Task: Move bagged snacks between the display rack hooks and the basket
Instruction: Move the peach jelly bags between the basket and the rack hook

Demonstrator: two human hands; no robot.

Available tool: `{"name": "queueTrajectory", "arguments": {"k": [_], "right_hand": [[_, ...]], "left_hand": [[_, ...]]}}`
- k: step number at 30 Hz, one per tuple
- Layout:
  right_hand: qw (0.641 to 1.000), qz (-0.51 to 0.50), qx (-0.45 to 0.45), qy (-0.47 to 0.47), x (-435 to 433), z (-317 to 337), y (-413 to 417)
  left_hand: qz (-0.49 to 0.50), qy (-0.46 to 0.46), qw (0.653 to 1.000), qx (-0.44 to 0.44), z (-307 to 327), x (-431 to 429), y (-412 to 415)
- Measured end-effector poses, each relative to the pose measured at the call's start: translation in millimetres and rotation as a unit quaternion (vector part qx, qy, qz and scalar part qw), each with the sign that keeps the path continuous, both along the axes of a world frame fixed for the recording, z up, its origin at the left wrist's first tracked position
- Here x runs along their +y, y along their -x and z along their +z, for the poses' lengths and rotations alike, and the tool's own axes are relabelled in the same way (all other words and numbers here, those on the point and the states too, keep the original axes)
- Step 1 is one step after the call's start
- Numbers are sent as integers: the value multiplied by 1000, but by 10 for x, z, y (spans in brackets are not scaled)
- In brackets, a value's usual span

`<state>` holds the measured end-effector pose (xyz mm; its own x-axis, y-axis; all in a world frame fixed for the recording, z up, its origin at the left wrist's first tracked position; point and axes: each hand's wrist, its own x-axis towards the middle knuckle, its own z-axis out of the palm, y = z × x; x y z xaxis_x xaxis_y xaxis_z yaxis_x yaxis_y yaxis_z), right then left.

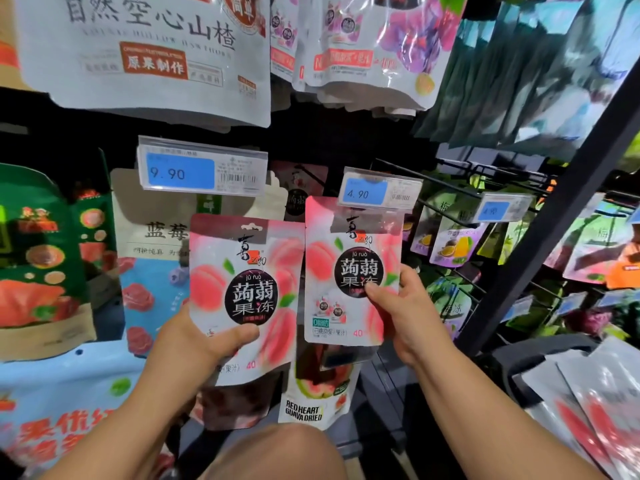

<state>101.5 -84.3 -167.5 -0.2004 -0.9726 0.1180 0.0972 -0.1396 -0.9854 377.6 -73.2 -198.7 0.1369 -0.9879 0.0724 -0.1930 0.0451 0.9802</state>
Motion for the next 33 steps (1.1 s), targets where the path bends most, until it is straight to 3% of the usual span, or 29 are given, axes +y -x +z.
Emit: {"name": "queueTrajectory", "arguments": {"k": [9, 15, 21, 24, 28, 33], "right_hand": [[999, -1, 33, -28, -220, -18, -29], [980, -27, 190, -54, -281, -27, 10], [958, -128, 252, 51, -115, 3, -124], [964, -59, 253, 60, -28, 19, -224], [982, 66, 178, 2, -11, -13, -250], [989, 44, 142, 9, -25, -87, -174]], "left_hand": [[-31, 7, 997, 65, -11, 38, -22], [-23, 37, 999, 2, 87, 66, 25], [-81, 59, 995, 1, 196, -36, 247], [-97, 49, 994, -10, 170, -145, 362], [-127, 45, 991, -15, 187, -193, 562], [-179, 32, 983, -13, 225, -274, 735]]}}
